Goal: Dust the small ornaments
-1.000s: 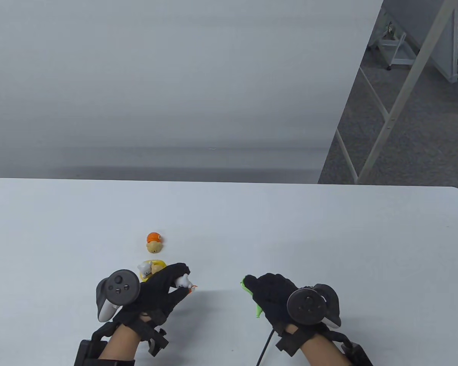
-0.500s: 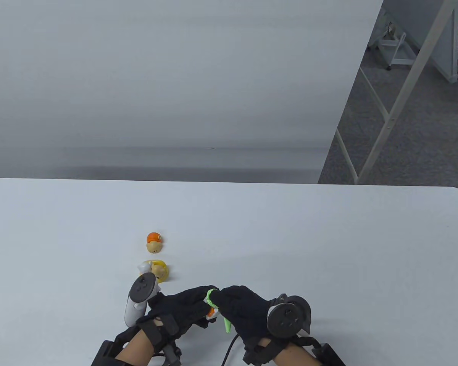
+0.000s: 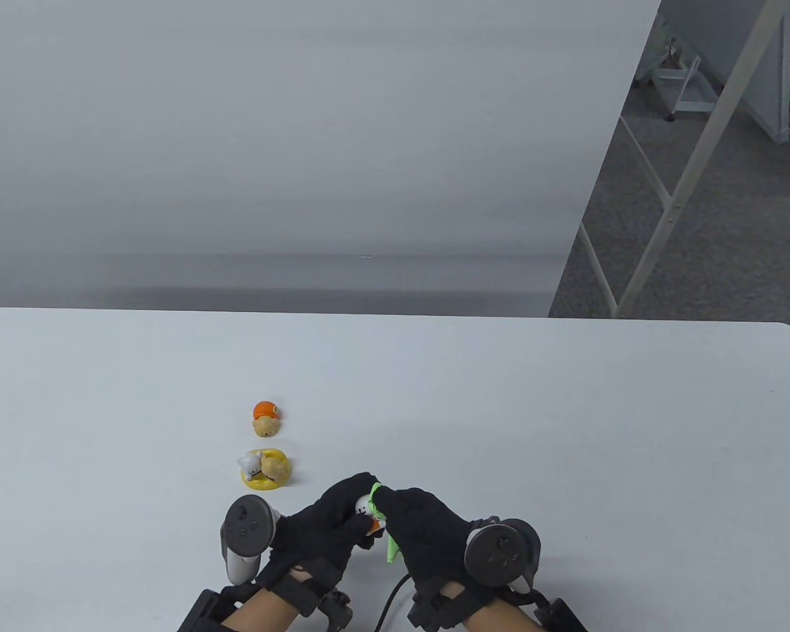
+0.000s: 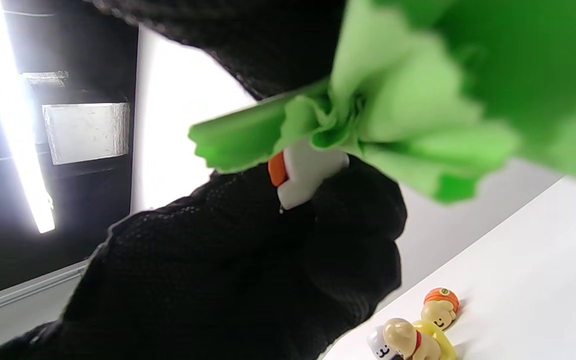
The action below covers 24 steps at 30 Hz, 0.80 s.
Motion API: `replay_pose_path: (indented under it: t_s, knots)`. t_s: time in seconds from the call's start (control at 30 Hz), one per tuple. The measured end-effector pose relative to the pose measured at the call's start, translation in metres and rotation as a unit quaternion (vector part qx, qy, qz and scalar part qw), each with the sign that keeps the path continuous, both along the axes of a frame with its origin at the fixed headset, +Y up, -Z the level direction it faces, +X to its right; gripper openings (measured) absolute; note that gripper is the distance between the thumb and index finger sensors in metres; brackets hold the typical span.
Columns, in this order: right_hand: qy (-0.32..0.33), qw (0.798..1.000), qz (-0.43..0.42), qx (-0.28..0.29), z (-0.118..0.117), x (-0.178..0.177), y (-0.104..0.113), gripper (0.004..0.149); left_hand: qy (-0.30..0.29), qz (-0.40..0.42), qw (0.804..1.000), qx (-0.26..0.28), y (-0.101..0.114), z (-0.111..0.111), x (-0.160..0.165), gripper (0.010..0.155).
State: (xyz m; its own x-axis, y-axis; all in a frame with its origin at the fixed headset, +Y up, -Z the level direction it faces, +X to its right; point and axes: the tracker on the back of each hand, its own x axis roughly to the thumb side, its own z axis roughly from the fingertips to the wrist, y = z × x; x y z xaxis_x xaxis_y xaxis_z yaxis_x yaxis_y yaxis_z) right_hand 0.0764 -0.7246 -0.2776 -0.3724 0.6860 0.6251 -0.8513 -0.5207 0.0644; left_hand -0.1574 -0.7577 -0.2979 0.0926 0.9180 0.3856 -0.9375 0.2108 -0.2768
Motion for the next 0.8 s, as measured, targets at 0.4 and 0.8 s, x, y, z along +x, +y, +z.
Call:
replay_pose_path:
  t_s: [0.4, 0.8]
  knots:
    - [-0.004, 0.996, -0.034, -0.087, -0.014, 0.014, -0.006, 0.04, -0.005, 0.003, 0.999, -0.032, 0.014, -0.009, -0.019, 0.064]
    - [0.041, 0.999, 0.019, 0.002, -0.005, 0.0, 0.003, 0.039, -0.012, -0.039, 0.998, -0.043, 0.009, -0.003, -0.003, 0.063]
